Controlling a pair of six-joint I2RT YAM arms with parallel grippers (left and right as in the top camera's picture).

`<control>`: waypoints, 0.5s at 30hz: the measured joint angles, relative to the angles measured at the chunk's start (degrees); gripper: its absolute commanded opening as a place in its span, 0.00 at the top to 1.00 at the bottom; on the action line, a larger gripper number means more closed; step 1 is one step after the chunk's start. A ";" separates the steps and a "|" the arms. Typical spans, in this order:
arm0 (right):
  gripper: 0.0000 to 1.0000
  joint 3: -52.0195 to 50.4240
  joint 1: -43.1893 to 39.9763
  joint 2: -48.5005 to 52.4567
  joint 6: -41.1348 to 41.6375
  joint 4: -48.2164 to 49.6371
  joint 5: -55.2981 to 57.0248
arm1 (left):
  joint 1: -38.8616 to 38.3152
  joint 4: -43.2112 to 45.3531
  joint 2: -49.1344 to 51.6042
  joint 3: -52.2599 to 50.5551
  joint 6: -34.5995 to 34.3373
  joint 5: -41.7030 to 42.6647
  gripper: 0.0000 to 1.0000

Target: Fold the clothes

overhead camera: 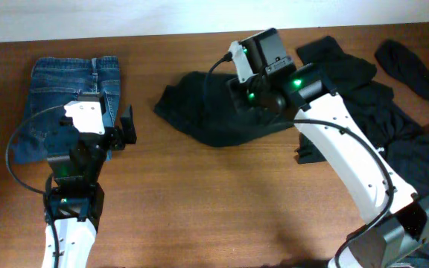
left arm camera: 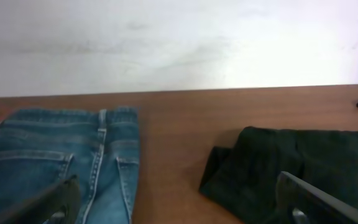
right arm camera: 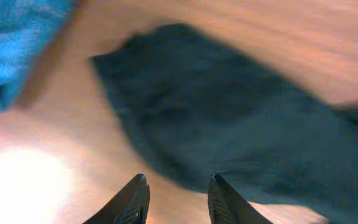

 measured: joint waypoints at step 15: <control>0.32 0.02 -22.51 -4.02 6.05 -11.96 11.61 | 0.00 10.27 3.48 0.28 -3.30 5.64 0.01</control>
